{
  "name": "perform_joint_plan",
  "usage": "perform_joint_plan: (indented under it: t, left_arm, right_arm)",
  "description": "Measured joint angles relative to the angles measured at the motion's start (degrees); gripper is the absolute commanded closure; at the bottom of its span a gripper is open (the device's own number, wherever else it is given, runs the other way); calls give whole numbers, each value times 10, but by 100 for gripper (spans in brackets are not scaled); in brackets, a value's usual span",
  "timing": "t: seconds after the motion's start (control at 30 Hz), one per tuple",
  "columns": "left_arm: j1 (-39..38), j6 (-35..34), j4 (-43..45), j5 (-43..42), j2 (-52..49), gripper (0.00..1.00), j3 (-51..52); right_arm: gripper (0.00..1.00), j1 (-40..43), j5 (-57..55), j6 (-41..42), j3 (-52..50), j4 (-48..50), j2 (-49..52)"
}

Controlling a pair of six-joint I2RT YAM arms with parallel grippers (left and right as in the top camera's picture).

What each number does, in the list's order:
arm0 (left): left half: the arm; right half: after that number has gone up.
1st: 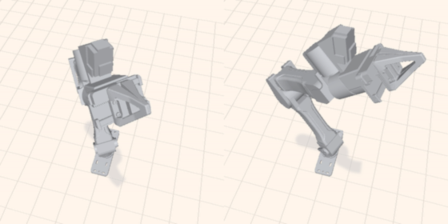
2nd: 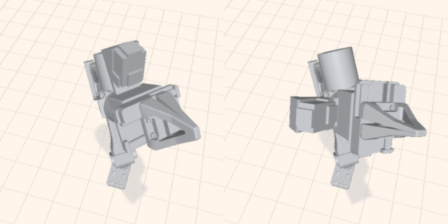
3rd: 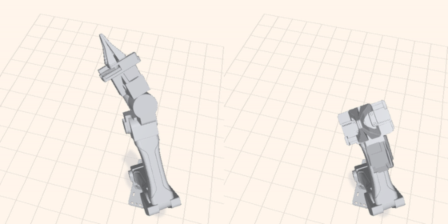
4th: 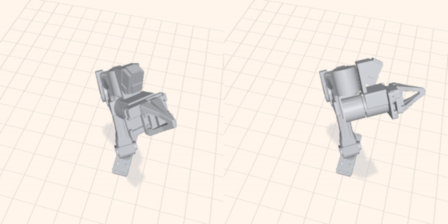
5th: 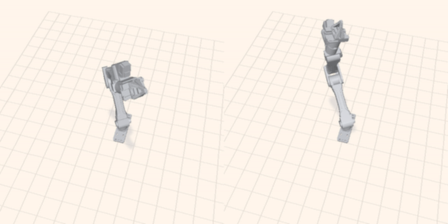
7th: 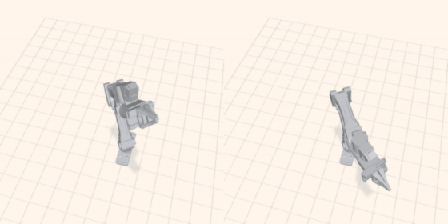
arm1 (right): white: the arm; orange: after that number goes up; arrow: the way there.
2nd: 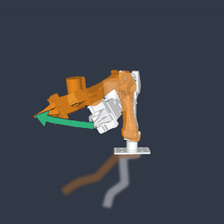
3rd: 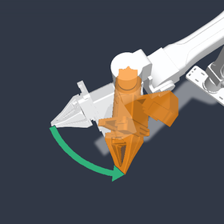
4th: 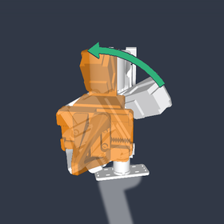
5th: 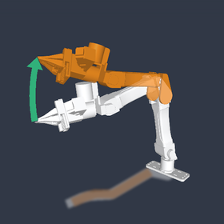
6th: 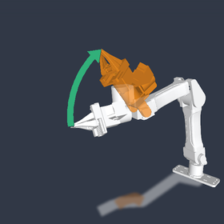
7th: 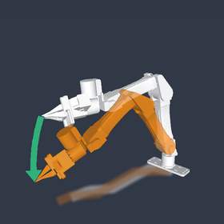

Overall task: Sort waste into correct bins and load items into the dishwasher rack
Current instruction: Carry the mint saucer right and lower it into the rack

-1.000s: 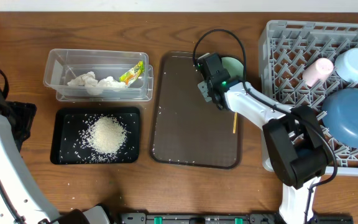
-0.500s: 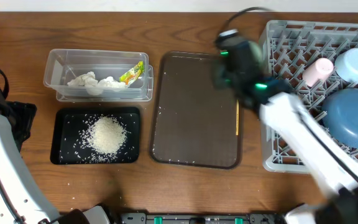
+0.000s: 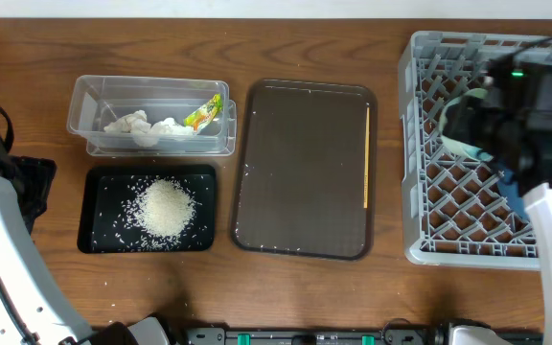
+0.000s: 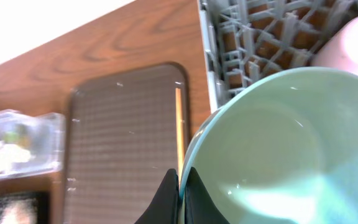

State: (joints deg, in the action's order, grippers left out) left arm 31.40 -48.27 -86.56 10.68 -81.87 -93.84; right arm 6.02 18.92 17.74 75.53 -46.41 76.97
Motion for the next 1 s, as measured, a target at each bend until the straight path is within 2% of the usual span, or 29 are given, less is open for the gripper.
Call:
perform_joint_plan:
  t: [0.17, 0.27, 0.43, 0.63, 1.0]
  left_arm:
    - [0, 0, 0, 0, 0, 6, 0]
    - [0, 0, 0, 0, 0, 6, 0]
    - [0, 0, 0, 0, 0, 6, 0]
    - [0, 0, 0, 0, 0, 6, 0]
    - [0, 0, 0, 0, 0, 6, 0]
  right_arm:
    - [99, 85, 179, -8, -45, 46, 0]
    - [99, 128, 285, -10, -90, 107, 0]
    - [99, 178, 409, 4, -140, 165, 8]
    - [99, 203, 495, 13, -196, 167, 17]
    - [98, 219, 536, 12, -282, 194, 19]
